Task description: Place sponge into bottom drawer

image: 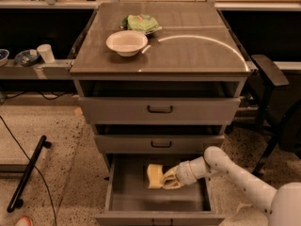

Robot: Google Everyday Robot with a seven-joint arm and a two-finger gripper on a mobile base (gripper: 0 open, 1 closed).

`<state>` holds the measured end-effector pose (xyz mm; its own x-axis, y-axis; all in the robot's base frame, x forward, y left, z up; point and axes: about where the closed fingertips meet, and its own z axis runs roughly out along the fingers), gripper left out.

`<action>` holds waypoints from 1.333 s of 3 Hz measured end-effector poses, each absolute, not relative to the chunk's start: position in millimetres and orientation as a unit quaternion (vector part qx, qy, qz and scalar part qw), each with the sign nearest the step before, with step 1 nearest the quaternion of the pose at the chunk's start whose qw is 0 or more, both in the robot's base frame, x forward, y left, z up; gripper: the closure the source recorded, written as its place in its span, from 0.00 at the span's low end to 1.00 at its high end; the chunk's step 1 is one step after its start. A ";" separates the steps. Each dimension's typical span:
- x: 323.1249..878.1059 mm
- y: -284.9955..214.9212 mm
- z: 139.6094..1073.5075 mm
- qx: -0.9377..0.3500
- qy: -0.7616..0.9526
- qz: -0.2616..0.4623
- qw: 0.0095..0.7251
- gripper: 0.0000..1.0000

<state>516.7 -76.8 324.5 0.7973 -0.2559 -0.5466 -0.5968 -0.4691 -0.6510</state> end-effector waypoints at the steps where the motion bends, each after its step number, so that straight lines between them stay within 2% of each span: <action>1: 532.4 -69.6 273.0 -0.841 0.266 0.147 0.447 1.00; 2: 548.2 -65.4 232.7 -0.852 0.275 0.100 0.434 1.00; 3: 555.6 -68.1 198.3 -0.857 0.284 0.082 0.423 0.84; 4: 559.6 -70.3 175.7 -0.854 0.297 0.089 0.418 0.62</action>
Offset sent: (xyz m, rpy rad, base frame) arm 0.0555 0.0099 -0.1410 -0.1745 -0.2272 -0.1656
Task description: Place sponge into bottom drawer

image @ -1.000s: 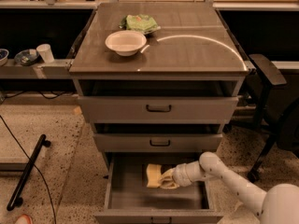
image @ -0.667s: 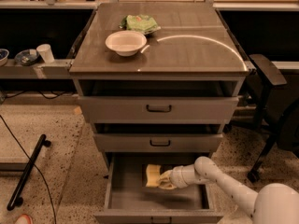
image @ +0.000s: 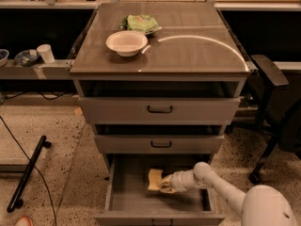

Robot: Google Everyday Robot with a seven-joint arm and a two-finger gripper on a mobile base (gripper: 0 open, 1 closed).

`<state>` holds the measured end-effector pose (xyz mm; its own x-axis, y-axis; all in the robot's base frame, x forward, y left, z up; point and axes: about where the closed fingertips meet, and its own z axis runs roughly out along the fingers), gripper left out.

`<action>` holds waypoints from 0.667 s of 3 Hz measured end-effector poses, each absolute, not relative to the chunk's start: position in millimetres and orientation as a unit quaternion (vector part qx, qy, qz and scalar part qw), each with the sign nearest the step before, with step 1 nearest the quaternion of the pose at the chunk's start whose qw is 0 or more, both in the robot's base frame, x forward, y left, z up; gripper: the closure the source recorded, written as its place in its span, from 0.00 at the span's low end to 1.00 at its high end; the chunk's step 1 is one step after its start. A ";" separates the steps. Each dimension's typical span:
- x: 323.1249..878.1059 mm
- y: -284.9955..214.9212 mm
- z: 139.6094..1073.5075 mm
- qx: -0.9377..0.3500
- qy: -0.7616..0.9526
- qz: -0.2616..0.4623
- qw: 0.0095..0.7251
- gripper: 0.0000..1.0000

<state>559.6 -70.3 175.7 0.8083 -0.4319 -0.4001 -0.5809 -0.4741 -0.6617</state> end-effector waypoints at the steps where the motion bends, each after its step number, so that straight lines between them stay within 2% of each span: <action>1: 562.2 -71.9 172.2 -0.853 0.300 0.088 0.418 0.37; 2: 562.2 -71.9 172.2 -0.853 0.300 0.088 0.418 0.16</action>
Offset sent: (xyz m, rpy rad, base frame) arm 0.0027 -0.0017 -0.0035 -0.0016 0.0014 -0.0064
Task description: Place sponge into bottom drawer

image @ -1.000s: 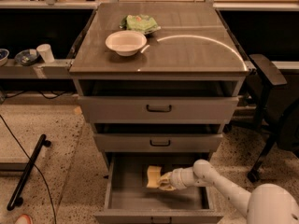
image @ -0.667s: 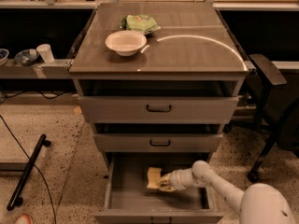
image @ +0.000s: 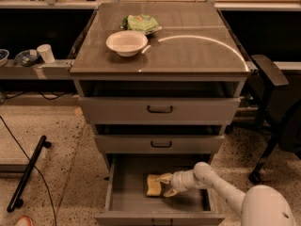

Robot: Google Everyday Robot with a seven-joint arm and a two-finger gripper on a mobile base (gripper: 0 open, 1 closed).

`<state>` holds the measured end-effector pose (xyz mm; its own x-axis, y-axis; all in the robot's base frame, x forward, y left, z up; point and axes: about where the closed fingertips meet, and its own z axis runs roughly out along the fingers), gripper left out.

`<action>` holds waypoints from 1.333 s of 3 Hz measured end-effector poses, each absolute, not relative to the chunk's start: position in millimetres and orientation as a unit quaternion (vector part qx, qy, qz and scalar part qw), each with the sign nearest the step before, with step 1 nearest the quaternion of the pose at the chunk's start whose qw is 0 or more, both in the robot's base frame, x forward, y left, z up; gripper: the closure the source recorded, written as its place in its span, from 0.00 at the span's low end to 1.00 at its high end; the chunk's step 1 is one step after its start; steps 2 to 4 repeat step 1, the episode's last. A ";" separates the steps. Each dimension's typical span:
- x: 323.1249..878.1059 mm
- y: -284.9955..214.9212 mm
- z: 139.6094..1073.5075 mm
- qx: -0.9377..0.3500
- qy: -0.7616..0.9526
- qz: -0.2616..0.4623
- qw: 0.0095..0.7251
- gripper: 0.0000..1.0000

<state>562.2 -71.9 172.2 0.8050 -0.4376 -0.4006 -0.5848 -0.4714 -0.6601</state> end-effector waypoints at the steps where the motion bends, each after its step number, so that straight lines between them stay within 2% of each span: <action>1: 562.2 -71.9 172.2 -0.853 0.300 0.088 0.418 0.00; 4: 562.2 -71.9 172.2 -0.853 0.300 0.088 0.418 0.00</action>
Offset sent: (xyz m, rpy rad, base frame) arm 0.0000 0.0000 0.0000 0.0000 0.0000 0.0000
